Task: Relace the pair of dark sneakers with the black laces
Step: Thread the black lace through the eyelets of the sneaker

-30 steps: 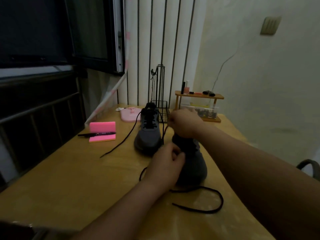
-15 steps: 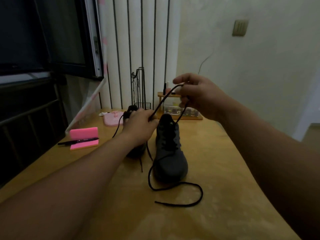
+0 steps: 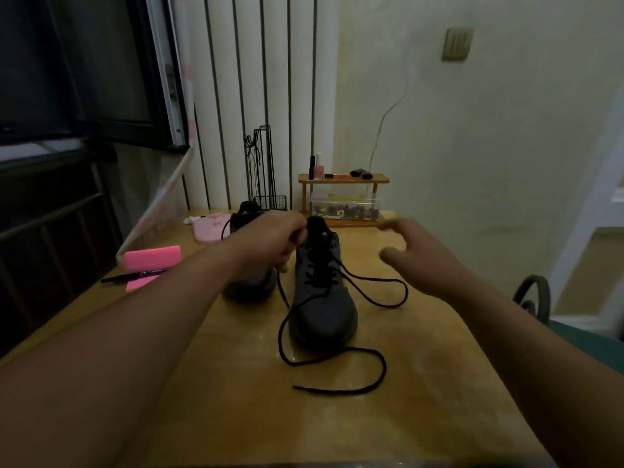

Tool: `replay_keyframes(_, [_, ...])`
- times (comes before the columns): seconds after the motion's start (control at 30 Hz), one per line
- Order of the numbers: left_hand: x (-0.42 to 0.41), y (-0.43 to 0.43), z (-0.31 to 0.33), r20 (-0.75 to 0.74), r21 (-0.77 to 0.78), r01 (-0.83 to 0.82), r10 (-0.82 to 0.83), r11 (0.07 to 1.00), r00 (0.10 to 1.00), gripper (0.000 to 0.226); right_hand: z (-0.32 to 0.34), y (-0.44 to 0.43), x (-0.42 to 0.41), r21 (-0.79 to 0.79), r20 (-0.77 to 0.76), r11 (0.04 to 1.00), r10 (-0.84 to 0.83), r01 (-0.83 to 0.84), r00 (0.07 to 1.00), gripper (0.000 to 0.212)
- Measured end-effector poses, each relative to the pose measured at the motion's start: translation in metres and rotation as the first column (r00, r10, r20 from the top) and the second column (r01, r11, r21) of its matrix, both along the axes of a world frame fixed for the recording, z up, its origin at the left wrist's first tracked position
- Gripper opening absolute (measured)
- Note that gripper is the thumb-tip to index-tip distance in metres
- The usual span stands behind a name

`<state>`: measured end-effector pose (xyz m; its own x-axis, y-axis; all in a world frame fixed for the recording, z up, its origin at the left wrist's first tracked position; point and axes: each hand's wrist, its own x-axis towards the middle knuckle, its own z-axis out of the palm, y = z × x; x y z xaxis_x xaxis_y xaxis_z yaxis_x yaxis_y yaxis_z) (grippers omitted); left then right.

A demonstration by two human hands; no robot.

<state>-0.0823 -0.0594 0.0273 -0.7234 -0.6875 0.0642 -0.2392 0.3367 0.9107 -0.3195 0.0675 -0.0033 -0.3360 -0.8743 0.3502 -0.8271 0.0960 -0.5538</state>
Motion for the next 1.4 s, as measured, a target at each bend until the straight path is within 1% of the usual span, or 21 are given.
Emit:
replay_keyframes(0.03, [-0.008,0.007,0.005,0.050,-0.082,0.034,-0.030,0.996,0.998,0.035,0.010,-0.001,0.014,-0.058,0.010,0.991,0.124,-0.123,0.992,0.059])
replay_keyframes(0.07, [-0.016,0.013,0.010,0.086,-0.150,0.073,-0.060,0.986,0.994,0.033,0.019,-0.005,0.026,-0.081,0.058,0.969,0.238,-0.233,0.970,0.064])
replay_keyframes(0.1, [-0.022,0.018,0.013,0.106,-0.197,0.104,-0.084,0.975,0.991,0.033,0.026,-0.009,0.037,-0.091,0.117,0.944,0.325,-0.316,0.938,0.062])
replay_keyframes(0.13, [-0.026,0.020,0.016,0.114,-0.228,0.116,-0.092,0.967,0.989,0.034,0.028,-0.013,0.044,-0.104,0.161,0.929,0.368,-0.355,0.916,0.053])
replay_keyframes(0.2, [-0.028,0.017,0.017,0.110,-0.281,0.081,-0.052,0.956,0.993,0.037,0.027,-0.015,0.047,-0.140,0.148,0.942,0.323,-0.304,0.935,0.024])
replay_keyframes(0.23, [-0.026,0.014,0.015,0.098,-0.301,0.050,-0.021,0.952,0.995,0.038,0.024,-0.015,0.043,-0.153,0.138,0.954,0.281,-0.260,0.950,0.017])
replay_keyframes(0.33, [-0.021,0.006,0.004,0.026,-0.266,-0.004,0.011,0.964,1.000,0.041,0.008,-0.013,0.034,-0.115,0.217,0.972,0.225,-0.204,0.950,0.017])
replay_keyframes(0.4, [-0.024,0.006,-0.004,0.049,-0.307,-0.004,0.020,0.952,0.999,0.045,-0.001,-0.014,0.037,-0.113,0.266,0.960,0.279,-0.258,0.923,0.016])
replay_keyframes(0.47, [-0.032,0.008,-0.011,0.068,-0.352,0.001,0.024,0.936,0.997,0.049,-0.007,-0.020,0.042,-0.152,0.325,0.940,0.340,-0.306,0.883,0.020])
replay_keyframes(0.5, [-0.036,0.007,-0.013,0.060,-0.354,-0.003,0.026,0.935,0.998,0.050,-0.008,-0.023,0.044,-0.180,0.342,0.937,0.346,-0.301,0.874,0.017])
replay_keyframes(0.6, [-0.045,0.002,-0.019,0.052,-0.380,-0.023,0.047,0.925,0.998,0.051,-0.014,-0.034,0.039,-0.263,0.280,0.937,0.301,-0.228,0.912,0.013])
replay_keyframes(0.67, [-0.050,-0.001,-0.025,0.034,-0.402,-0.043,0.061,0.915,0.998,0.050,-0.020,-0.041,0.033,-0.279,0.255,0.936,0.287,-0.214,0.923,0.012])
replay_keyframes(0.77, [-0.054,-0.009,-0.035,-0.044,-0.443,-0.174,0.172,0.880,0.984,0.047,-0.031,-0.049,0.021,-0.308,0.266,0.940,0.233,-0.146,0.935,0.015])
replay_keyframes(0.8, [-0.053,-0.012,-0.040,-0.036,-0.475,-0.215,0.225,0.853,0.974,0.044,-0.036,-0.052,0.017,-0.305,0.263,0.945,0.206,-0.122,0.942,0.018])
replay_keyframes(0.87, [-0.051,-0.018,-0.049,0.066,-0.540,-0.205,0.284,0.816,0.956,0.035,-0.047,-0.053,0.009,-0.261,0.228,0.960,0.161,-0.099,0.960,0.021])
replay_keyframes(0.93, [-0.049,-0.021,-0.058,0.180,-0.574,-0.132,0.283,0.808,0.942,0.023,-0.057,-0.054,0.005,-0.207,0.205,0.972,0.150,-0.107,0.967,0.020])
replay_keyframes(0.97, [-0.049,-0.022,-0.060,0.204,-0.575,-0.111,0.274,0.810,0.940,0.019,-0.060,-0.055,0.004,-0.195,0.202,0.975,0.148,-0.108,0.968,0.020])
replay_keyframes(1.07, [-0.046,-0.024,-0.063,0.213,-0.543,-0.090,0.241,0.835,0.947,0.015,-0.063,-0.054,0.000,-0.178,0.181,0.979,0.137,-0.104,0.974,0.016])
replay_keyframes(1.23, [-0.046,-0.028,-0.063,0.151,-0.389,-0.116,0.188,0.914,0.970,0.015,-0.065,-0.053,0.000,-0.159,0.114,0.982,0.117,-0.098,0.986,0.001])
replay_keyframes(1.33, [-0.049,-0.029,-0.065,0.131,-0.342,-0.114,0.167,0.933,0.977,0.016,-0.066,-0.054,0.004,-0.128,-0.018,0.983,0.127,-0.129,0.992,0.011])
replay_keyframes(1.4, [-0.050,-0.029,-0.069,0.105,-0.334,-0.144,0.189,0.932,0.976,0.021,-0.066,-0.055,0.005,-0.121,-0.073,0.984,0.121,-0.129,0.990,0.014])
